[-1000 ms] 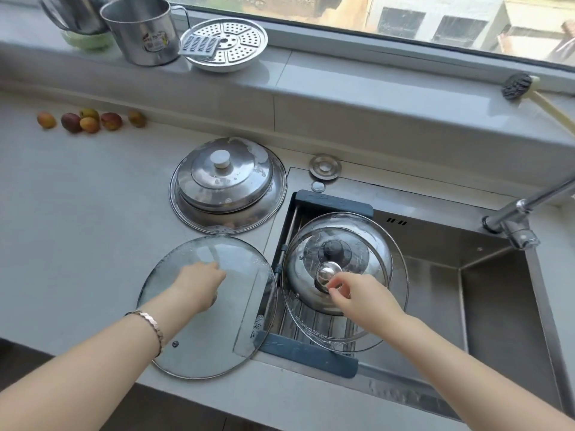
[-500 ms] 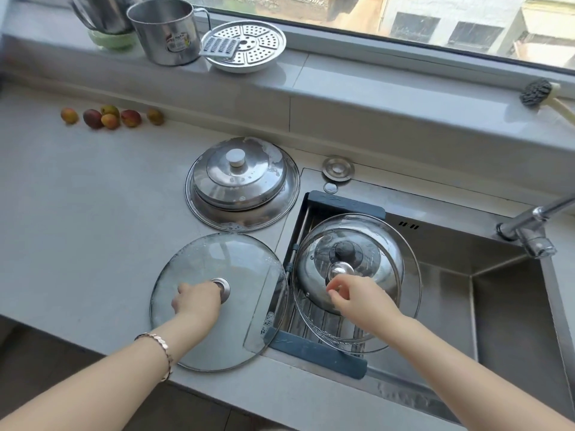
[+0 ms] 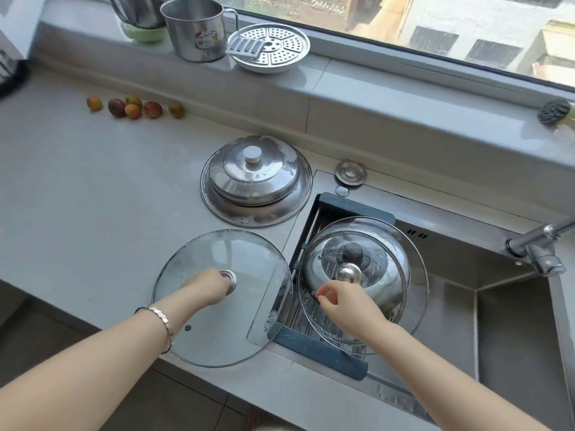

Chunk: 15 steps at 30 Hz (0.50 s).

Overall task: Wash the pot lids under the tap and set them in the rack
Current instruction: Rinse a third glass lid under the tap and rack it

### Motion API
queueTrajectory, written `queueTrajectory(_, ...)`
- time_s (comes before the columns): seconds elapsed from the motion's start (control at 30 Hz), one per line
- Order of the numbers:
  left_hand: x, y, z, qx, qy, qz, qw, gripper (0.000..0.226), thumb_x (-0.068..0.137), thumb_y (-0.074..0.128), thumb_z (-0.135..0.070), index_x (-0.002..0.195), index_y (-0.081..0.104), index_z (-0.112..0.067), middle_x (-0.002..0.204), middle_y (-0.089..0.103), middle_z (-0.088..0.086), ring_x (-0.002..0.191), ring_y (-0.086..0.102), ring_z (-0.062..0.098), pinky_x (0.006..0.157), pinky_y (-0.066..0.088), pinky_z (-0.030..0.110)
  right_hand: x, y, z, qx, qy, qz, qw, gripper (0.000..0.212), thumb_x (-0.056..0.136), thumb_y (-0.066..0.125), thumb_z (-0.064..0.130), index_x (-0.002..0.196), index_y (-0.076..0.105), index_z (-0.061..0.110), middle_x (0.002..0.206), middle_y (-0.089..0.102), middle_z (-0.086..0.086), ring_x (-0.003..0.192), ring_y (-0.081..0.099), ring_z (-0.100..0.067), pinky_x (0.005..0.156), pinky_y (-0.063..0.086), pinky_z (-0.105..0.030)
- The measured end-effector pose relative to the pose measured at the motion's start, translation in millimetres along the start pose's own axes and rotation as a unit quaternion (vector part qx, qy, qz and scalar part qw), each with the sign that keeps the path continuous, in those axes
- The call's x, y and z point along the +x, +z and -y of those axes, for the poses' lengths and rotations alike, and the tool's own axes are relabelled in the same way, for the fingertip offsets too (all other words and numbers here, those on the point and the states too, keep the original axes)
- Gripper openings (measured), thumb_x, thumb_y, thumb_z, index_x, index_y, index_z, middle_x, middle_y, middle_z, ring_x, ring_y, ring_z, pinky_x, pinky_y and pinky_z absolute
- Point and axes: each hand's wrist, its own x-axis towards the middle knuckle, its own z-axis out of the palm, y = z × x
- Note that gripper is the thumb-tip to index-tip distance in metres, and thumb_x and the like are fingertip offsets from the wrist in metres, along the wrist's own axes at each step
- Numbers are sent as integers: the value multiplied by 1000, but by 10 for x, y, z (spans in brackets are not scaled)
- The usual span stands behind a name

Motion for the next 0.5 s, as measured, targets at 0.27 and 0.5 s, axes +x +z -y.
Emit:
queueTrajectory(0.27, -953, -562, -414, -21, 148, -102, 983, 40, 88, 42, -25, 53, 26, -15, 52, 29, 2, 49, 26, 19, 46, 16, 26, 12, -250, 49, 284, 145, -8, 948, 52, 96, 32, 47, 113, 54, 3, 105, 64, -17, 91, 64, -25, 74, 54, -32)
queueTrajectory(0.5, -1639, -460, -1251, -19, 303, -128, 944, 42, 86, 44, -26, 47, 33, -14, 49, 40, 9, 50, 34, 22, 46, 22, 26, -369, -1025, -458, 635, 180, -95, 745, 35, 99, 34, 38, 86, 48, 8, 51, 67, -9, 45, 66, -17, 37, 49, -19)
